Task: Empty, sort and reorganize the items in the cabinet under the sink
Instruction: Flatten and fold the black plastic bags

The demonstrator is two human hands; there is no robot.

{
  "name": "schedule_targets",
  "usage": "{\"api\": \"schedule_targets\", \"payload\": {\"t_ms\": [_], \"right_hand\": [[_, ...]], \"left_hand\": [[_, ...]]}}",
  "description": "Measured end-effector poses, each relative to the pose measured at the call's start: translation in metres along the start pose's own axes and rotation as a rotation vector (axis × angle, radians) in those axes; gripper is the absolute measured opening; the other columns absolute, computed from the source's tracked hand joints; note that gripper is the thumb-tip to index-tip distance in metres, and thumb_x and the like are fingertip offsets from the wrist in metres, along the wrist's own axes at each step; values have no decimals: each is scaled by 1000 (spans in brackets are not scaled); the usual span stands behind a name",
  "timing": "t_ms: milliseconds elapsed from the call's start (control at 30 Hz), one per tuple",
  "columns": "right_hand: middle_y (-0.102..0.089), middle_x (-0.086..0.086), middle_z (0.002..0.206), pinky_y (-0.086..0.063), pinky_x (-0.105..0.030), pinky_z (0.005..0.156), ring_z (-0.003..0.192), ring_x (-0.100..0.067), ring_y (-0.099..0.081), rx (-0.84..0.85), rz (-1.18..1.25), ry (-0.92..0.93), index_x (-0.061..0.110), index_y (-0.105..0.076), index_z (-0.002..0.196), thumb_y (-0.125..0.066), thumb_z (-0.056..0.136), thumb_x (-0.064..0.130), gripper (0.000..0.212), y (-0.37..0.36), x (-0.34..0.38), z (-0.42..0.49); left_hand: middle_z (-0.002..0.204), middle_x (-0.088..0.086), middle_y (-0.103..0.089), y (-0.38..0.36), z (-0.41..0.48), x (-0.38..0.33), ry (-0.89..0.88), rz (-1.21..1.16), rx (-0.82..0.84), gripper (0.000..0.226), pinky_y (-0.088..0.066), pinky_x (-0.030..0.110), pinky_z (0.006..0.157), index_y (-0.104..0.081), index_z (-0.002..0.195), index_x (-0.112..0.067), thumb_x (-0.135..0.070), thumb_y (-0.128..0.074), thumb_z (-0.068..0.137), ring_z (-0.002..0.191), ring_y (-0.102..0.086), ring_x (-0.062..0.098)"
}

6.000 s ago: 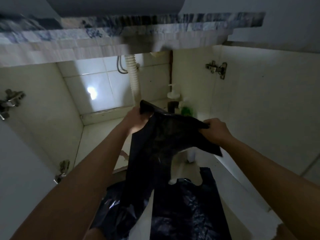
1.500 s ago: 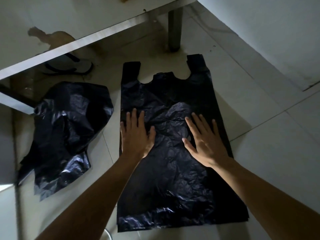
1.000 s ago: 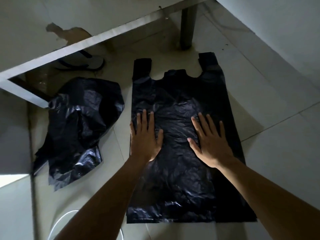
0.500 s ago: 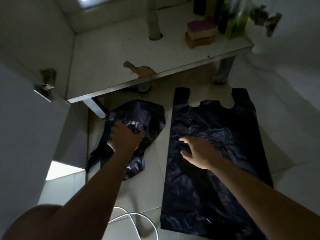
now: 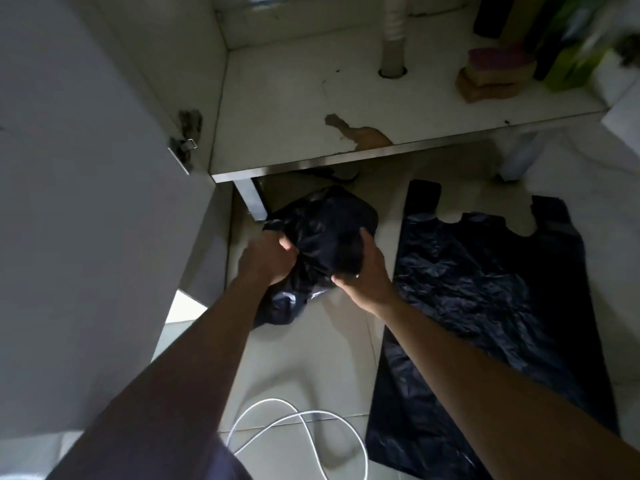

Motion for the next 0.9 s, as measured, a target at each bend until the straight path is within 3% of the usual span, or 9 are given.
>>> {"api": "schedule_targets", "payload": {"t_ms": [133,233,333,400,500,567,633,800,900], "right_hand": [[-24,-13,157,-47,-49,104,141,-34,-36,34,-11,-18,50,1,151,-85,59,41,127,-7,9,11],[-18,-13,160,-39,-51,113,147,-35,-24,54,-25,7,43,4,154,-90,57,37,135,-9,26,22],[-21,-13,160,-36,-48,115,146,-35,-26,-56,142,-97,27,1,158,-89,63,19,132,6,40,44],[-27,-9,157,-44,-48,107,140,-34,-38,-40,293,-232,31,1,158,-85,69,13,125,9,43,53],[-49,-3,140,-59,-42,81,115,-30,-61,94,350,-389,28,-27,152,-79,80,18,90,-5,42,46],[-67,-7,121,-60,-43,76,97,-27,-71,60,338,-356,16,-59,125,-79,83,21,47,-9,43,39],[-73,-11,105,-60,-47,81,84,-26,-75,46,344,-288,16,-63,95,-78,84,18,19,-17,44,28],[-73,-6,79,-53,-32,64,76,-23,-74,123,296,-225,20,-60,74,-79,82,22,21,-45,37,3],[-68,1,66,-45,-26,60,66,-19,-66,179,195,-174,18,-66,67,-77,68,22,12,-59,42,-5]], "left_hand": [[75,-4,-66,40,0,-3,-117,-159,-92,17,-51,33,76,-64,73,-26,-25,-62,89,81,-65,22],[68,-5,-62,74,-13,-13,-237,-147,-196,16,-46,26,61,-58,74,-24,-23,-61,90,66,-60,12],[67,-7,-61,97,-25,-18,-346,-43,-246,13,-43,26,56,-56,75,-23,-22,-61,87,60,-54,9],[62,-10,-57,106,-28,-12,-363,-2,-247,13,-38,25,55,-57,73,-21,-21,-61,86,56,-50,6],[66,-5,-61,117,-31,-8,-354,65,-306,9,-43,28,57,-59,76,-21,-23,-62,84,62,-57,16],[72,0,-65,126,-33,-9,-326,84,-386,10,-45,31,59,-58,77,-20,-25,-61,85,68,-60,23],[73,1,-64,135,-33,-9,-274,94,-462,11,-44,30,60,-56,77,-20,-27,-59,86,70,-59,26],[72,-1,-62,158,-37,-18,-233,44,-624,13,-42,30,58,-56,75,-18,-27,-58,84,67,-59,22],[71,-2,-60,171,-41,-22,-228,-1,-721,13,-38,30,56,-54,77,-17,-26,-56,86,64,-54,16]]}}
Point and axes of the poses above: each hand's wrist, its own z-axis towards the middle knuckle, its own y-axis out of the back of the hand, x = y × z, the point moved 8 cm from there along z, towards the middle knuckle
